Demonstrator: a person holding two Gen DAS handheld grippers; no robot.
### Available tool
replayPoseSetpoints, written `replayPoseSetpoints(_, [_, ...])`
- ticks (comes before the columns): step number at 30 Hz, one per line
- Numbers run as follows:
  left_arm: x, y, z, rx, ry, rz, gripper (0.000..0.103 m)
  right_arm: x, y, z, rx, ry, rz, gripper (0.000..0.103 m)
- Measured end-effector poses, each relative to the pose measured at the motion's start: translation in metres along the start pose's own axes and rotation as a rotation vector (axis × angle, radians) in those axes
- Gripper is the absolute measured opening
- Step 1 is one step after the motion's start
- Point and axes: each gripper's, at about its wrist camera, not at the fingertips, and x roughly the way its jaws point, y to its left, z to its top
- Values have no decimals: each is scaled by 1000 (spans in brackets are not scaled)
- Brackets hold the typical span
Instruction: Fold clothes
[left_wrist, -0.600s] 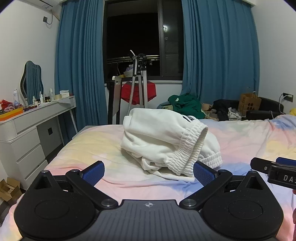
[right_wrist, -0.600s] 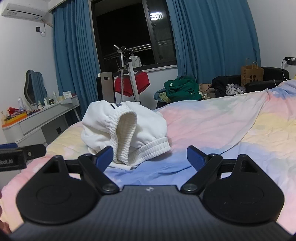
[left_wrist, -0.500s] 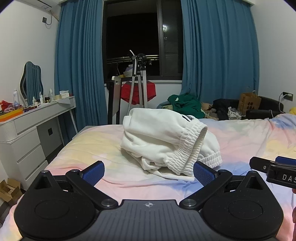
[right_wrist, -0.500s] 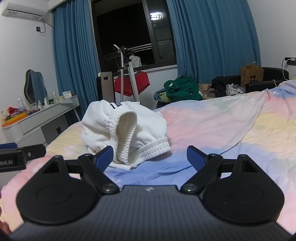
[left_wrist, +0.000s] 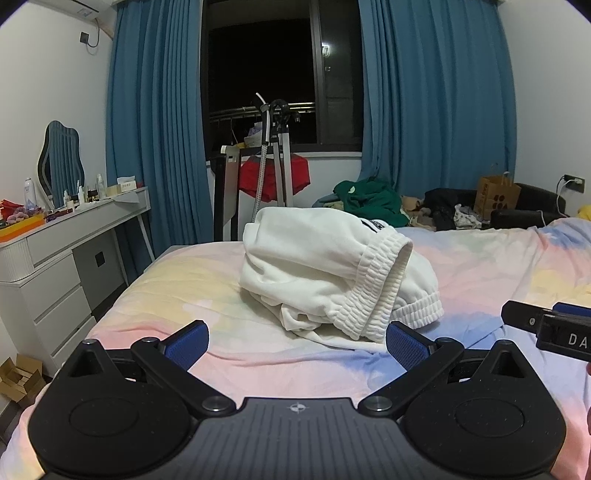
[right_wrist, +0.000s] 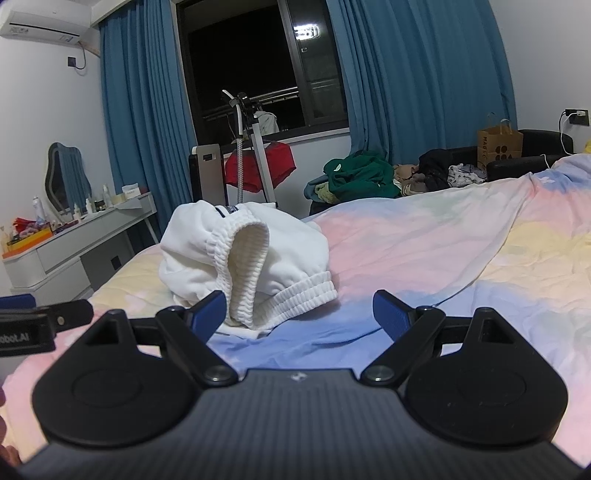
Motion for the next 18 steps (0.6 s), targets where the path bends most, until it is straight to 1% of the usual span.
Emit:
replayPoseSetpoints(14, [3,0,-3,8,21,2,103,-2,-3,1,18,-1,0,88])
replayPoseSetpoints(18, [2,-1,-3,26,12,9,103,-2,-3,1,17,0,0,88])
